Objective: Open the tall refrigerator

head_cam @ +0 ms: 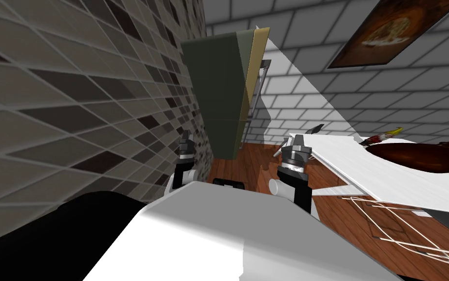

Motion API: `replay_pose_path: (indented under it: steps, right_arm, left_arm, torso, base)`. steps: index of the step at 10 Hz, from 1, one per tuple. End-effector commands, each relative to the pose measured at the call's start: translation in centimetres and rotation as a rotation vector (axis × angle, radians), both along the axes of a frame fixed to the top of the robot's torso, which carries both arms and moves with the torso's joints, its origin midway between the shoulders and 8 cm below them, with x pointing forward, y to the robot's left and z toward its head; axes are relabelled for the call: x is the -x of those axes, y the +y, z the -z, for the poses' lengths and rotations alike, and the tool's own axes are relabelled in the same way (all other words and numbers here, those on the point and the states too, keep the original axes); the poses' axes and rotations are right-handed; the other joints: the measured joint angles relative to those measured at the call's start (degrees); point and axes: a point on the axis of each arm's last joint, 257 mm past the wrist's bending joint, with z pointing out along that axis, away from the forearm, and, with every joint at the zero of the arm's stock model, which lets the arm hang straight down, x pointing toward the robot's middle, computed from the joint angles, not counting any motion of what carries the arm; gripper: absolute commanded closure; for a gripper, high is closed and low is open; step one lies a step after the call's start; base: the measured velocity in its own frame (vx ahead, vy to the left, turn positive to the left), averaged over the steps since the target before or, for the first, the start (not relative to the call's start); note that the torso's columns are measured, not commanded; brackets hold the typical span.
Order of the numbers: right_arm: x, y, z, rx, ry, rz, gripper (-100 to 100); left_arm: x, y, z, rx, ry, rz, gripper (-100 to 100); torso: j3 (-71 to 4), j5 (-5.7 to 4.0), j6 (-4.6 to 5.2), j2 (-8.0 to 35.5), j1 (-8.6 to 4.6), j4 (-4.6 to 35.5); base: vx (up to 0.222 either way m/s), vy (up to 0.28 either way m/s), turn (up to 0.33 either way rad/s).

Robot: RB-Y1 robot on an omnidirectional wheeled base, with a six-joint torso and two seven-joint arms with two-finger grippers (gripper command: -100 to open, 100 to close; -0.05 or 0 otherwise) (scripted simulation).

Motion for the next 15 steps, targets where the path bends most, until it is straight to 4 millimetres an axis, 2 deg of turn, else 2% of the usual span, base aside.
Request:
replay_pose_path:
  steps: [1,3,4,6,15]
  right_arm:
    - [0.0,0.0,0.0,0.0,0.0,0.0,0]
    - [0.0,0.0,0.0,0.0,0.0,0.0,0]
    - [0.0,0.0,0.0,0.0,0.0,0.0,0]
    - [0.0,0.0,0.0,0.0,0.001,0.0,0]
    - [0.0,0.0,0.0,0.0,0.001,0.0,0]
  left_arm:
    - [0.0,0.0,0.0,0.0,0.0,0.0,0]
    - [0.0,0.0,0.0,0.0,0.0,0.0,0]
    - [-0.3,-0.3,-0.1,-0.033,0.012,0.019,-100]
    - [-1.0,-0.7,-0.3,-0.072,0.034,0.041,-100]
    - [-3.9,-0.2,-1.6,-0.111,0.118,0.059,-100]
  torso:
    - [-8.5,0.0,0.0,4.2,0.0,4.2]
    - [-25.4,0.0,0.0,12.7,0.0,12.7]
    - [-33.8,0.0,0.0,16.9,0.0,16.9]
    - [-39.0,-0.02,0.0,19.3,-0.06,19.3]
    - [-39.2,-0.02,0.0,19.6,-0.04,19.6]
  base:
    - [0.0,0.0,0.0]
    - [0.0,0.0,0.0]
    - [0.022,-0.019,0.016]
    - [0.063,-0.045,0.035]
    - [0.088,-0.079,0.037]
